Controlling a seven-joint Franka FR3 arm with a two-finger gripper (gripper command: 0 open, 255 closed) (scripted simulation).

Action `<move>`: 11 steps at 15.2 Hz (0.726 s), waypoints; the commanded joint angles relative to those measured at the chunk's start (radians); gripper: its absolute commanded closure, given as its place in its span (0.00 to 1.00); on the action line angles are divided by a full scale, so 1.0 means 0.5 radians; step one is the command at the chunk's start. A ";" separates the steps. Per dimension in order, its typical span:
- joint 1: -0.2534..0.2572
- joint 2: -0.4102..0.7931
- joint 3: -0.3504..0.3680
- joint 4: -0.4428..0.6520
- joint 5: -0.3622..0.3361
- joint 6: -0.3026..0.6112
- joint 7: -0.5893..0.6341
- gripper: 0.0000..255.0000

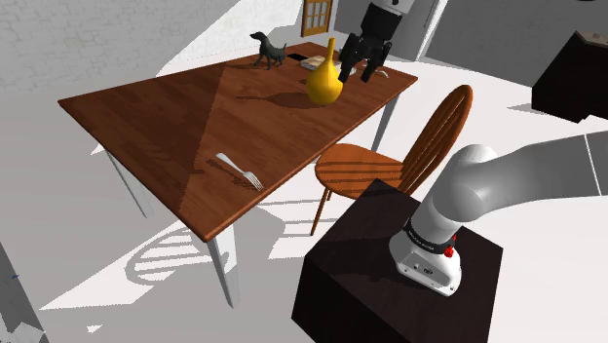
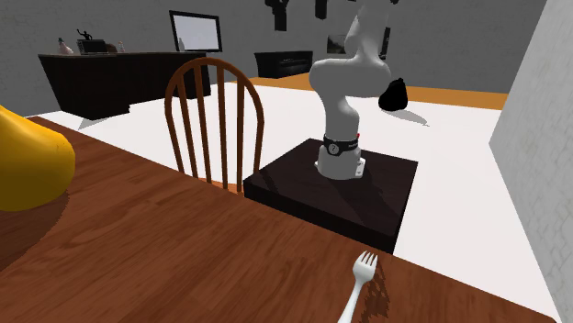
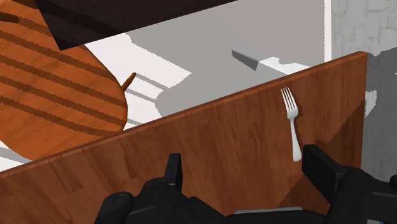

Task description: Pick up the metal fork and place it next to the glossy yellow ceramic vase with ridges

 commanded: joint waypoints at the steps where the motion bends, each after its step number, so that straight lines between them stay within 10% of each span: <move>1: 0.000 0.000 0.000 0.000 0.000 0.000 0.000 0.00; 11: 0.101 0.500 0.256 -0.076 0.027 0.587 0.072 0.00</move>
